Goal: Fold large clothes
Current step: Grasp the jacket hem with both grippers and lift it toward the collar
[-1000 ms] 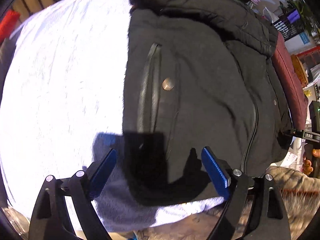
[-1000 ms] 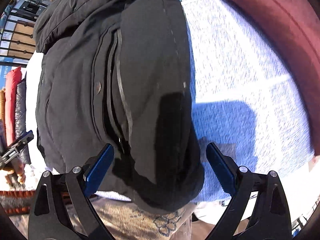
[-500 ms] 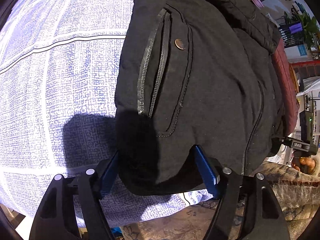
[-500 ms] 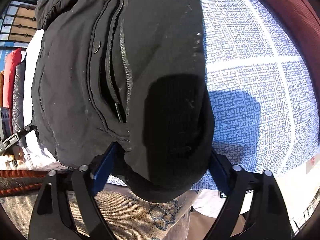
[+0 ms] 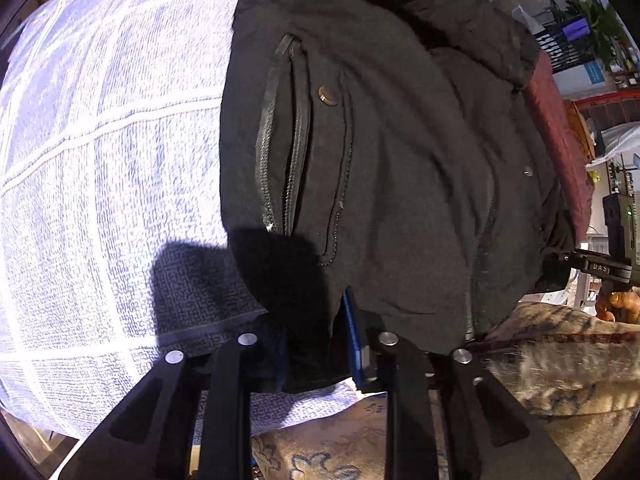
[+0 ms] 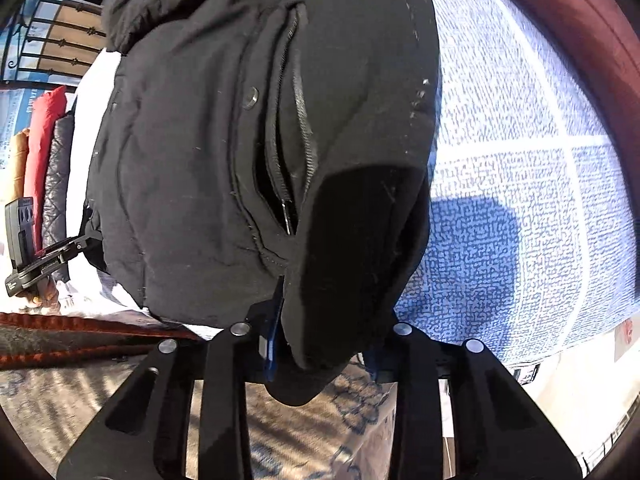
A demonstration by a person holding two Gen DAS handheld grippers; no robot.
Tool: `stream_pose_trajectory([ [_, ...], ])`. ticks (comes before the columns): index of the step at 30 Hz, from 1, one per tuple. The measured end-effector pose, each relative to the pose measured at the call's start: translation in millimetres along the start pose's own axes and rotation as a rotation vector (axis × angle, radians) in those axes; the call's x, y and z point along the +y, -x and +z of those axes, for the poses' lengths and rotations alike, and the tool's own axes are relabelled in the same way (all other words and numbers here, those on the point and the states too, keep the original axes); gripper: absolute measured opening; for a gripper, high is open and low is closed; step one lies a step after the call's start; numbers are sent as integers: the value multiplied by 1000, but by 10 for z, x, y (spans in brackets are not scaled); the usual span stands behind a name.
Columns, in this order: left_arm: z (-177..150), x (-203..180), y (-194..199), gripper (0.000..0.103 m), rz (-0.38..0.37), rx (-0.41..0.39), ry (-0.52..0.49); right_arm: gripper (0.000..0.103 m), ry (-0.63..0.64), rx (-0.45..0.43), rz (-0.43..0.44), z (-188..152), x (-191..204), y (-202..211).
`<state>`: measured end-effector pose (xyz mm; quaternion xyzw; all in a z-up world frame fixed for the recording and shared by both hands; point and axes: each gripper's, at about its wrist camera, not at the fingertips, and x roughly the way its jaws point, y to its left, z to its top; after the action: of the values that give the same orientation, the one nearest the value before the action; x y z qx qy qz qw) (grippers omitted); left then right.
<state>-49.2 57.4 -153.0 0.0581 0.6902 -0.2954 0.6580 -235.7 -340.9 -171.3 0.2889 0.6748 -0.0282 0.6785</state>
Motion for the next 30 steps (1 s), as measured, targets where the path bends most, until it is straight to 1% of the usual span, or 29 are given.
stream_pose_trajectory([
  [3,67,-87,197,17,-30,-52,-19,30,0,-29,51,28,10,228],
  [4,93,-82,242,17,-38,-61,-20,29,-4,-37,70,32,-41,317],
  [5,137,-91,299,17,-47,-74,-23,29,-13,-52,105,72,-30,402],
  [7,315,-150,424,16,-65,-103,-29,28,-34,-93,179,165,-34,611],
  [9,496,-182,570,16,-90,-154,-19,27,-36,-137,231,308,2,764],
  [10,589,-201,625,16,-99,-174,-13,26,-28,-175,248,429,38,875],
  [11,704,-212,710,16,-101,-205,-12,24,-22,-201,252,515,39,956],
  [13,980,-203,883,16,-79,-277,-28,23,-15,-256,267,740,68,1122],
  [15,1221,-156,1008,16,-67,-330,-16,22,-6,-307,270,1057,93,1274],
  [17,1561,-91,1107,16,-50,-369,-9,21,19,-342,240,1346,180,1341],
  [18,1725,-90,1135,16,-32,-379,-21,21,23,-358,235,1469,186,1386],
  [20,2040,-133,1197,16,2,-398,-46,20,14,-391,234,1730,183,1490],
  [23,2487,-244,1393,16,29,-454,-85,20,-31,-457,231,2114,73,1750],
  [26,2947,-264,1516,16,30,-492,-83,20,-94,-490,232,2476,-64,1919],
  [27,3099,-263,1506,16,31,-490,-77,20,-119,-500,239,2599,-134,1950],
  [28,3300,-274,1474,16,39,-475,-66,20,-154,-506,248,2741,-229,1968],
  [30,3559,-321,1330,16,61,-442,-44,20,-217,-499,262,2929,-343,1918],
])
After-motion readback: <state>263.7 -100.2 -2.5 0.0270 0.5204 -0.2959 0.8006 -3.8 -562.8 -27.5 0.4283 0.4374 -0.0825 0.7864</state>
